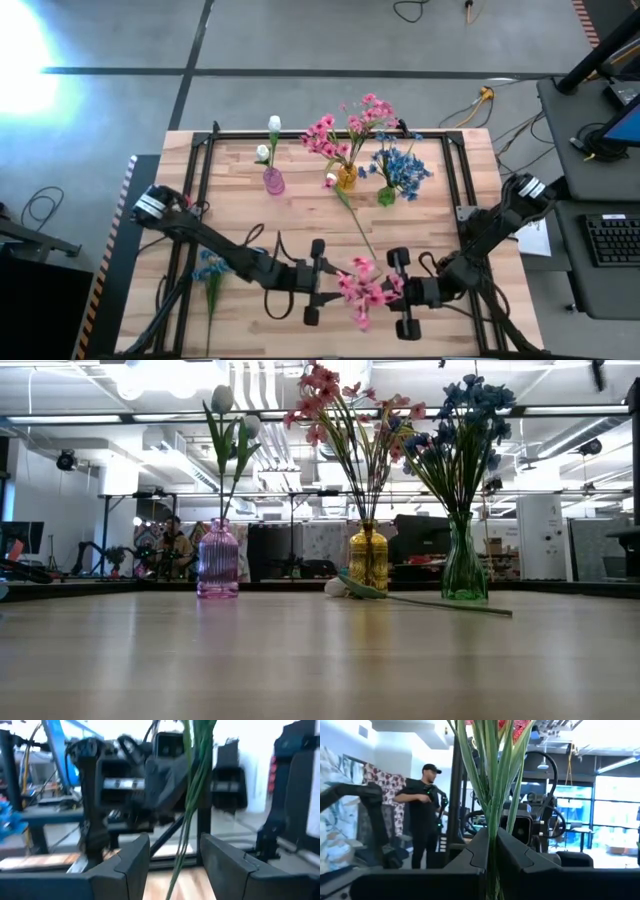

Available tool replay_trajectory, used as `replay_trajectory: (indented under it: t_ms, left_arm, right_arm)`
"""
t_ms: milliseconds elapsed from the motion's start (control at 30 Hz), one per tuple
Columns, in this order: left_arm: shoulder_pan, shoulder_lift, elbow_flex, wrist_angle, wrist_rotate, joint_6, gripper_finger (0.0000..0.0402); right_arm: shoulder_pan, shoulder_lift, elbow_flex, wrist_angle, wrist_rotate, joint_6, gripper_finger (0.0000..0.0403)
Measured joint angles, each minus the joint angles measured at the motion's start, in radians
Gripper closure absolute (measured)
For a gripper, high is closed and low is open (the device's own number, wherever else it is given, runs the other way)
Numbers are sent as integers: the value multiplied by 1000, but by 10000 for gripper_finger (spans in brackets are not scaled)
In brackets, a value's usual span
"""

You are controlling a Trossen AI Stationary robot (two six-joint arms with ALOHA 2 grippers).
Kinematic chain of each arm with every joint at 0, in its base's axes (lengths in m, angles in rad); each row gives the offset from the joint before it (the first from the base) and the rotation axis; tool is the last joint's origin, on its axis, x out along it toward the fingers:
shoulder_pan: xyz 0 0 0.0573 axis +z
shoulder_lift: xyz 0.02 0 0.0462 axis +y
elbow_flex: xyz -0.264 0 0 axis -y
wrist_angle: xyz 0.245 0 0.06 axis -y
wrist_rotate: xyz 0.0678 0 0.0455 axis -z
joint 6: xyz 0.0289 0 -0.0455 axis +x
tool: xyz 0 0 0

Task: Sort flowers into vase by color
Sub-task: Put the pink flowers into the yellow vase

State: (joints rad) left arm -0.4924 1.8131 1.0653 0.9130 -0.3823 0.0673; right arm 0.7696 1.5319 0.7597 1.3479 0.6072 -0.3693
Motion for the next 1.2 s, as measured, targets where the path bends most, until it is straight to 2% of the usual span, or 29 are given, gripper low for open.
replay_trajectory:
  t_ms: [267, 433, 667, 767, 900, 1100, 1200]
  left_arm:
    - [27, 46, 0, 108, 56, -5, 255]
    - [32, 49, 14, 111, 61, -30, 256]
    - [42, 49, 63, 75, 58, -16, 256]
    - [41, 49, 69, 60, 23, -16, 263]
    - [41, 49, 69, 56, -22, -16, 300]
    - [41, 49, 69, 50, -24, -16, 390]
    - [41, 47, 69, 33, -27, -16, 392]
  right_arm:
    - [-51, 36, 0, 47, -19, -42, 385]
    - [-102, 35, 0, 50, -90, -43, 385]
    - [-151, 35, 0, 51, -122, -23, 385]
    - [-151, 35, 0, 50, -136, -26, 385]
    - [-151, 34, 1, 49, -136, -26, 385]
    - [-151, 34, 1, 48, -131, -21, 370]
    - [-148, 34, 1, 42, -105, -20, 353]
